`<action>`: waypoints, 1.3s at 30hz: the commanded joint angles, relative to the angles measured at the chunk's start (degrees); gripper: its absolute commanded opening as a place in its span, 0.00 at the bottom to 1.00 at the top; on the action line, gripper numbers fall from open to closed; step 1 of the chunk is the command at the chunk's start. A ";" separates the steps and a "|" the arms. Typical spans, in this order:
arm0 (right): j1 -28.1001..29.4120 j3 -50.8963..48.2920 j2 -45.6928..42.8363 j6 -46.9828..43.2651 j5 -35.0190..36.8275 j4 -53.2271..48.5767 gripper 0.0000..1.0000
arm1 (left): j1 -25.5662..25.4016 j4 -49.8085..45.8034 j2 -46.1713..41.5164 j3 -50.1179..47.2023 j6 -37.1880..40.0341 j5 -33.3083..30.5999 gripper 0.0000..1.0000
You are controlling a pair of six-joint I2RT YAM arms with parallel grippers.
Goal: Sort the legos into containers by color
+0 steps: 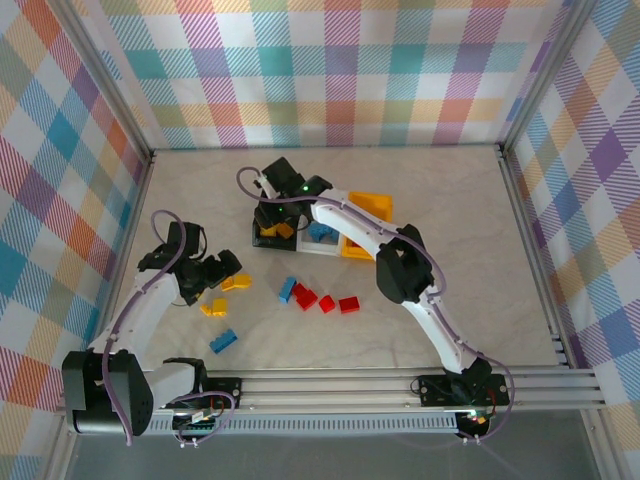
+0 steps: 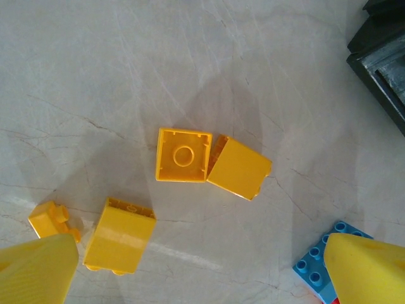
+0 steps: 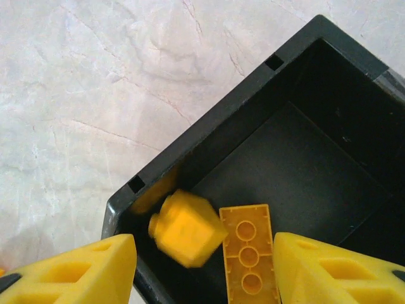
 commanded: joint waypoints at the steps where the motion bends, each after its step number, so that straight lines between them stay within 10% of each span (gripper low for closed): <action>1: 0.25 -4.70 -8.26 -0.55 -2.88 1.52 0.59 | 0.42 0.48 0.45 -0.79 -1.20 -0.50 1.00; 16: 2.39 -45.67 -38.19 7.24 -7.34 14.78 0.60 | -2.61 3.51 17.24 4.39 3.48 -3.53 0.93; 39: 2.39 -57.43 -45.06 8.24 -6.23 14.48 0.59 | -8.57 9.81 30.38 10.81 1.04 1.52 0.88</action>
